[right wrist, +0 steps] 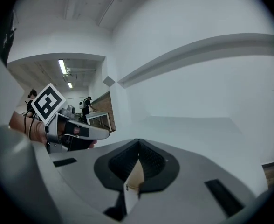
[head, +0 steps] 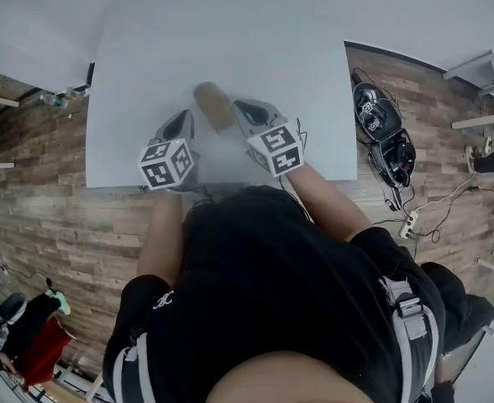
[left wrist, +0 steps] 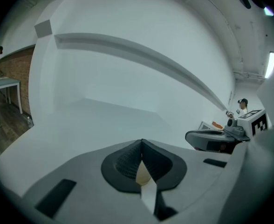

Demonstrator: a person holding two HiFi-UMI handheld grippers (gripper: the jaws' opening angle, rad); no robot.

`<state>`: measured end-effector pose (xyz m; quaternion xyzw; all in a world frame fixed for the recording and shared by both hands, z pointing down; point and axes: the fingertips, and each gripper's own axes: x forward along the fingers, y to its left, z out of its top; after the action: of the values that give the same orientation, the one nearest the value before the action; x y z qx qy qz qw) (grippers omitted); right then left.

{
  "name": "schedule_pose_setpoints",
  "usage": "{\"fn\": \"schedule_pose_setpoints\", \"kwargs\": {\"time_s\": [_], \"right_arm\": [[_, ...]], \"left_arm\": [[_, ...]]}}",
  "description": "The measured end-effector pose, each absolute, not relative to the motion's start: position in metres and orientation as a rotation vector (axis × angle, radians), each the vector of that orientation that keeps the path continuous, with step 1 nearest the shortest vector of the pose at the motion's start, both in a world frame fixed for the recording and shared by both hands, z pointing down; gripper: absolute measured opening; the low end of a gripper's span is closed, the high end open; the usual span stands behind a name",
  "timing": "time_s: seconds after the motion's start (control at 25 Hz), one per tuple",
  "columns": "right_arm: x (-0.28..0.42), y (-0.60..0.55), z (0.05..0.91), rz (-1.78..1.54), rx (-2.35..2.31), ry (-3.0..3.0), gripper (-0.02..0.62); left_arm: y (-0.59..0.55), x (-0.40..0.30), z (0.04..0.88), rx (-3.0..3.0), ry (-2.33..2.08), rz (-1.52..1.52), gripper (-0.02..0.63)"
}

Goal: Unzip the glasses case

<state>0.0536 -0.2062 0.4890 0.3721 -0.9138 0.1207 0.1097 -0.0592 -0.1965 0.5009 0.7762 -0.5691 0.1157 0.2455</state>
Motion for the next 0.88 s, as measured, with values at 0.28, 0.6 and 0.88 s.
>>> {"fn": "schedule_pose_setpoints", "kwargs": {"time_s": [0.28, 0.6, 0.88], "right_arm": [[0.022, -0.162, 0.47, 0.365, 1.19, -2.692, 0.015], [-0.024, -0.097, 0.461, 0.373, 1.298, -2.659, 0.015], [0.025, -0.087, 0.456, 0.378, 1.3, -2.663, 0.015]], "left_arm": [[-0.139, -0.094, 0.482, 2.176, -1.535, 0.269, 0.003], [-0.05, -0.153, 0.473, 2.231, -1.54, 0.239, 0.003], [-0.047, -0.117, 0.471, 2.205, -1.548, 0.216, 0.003]]}}
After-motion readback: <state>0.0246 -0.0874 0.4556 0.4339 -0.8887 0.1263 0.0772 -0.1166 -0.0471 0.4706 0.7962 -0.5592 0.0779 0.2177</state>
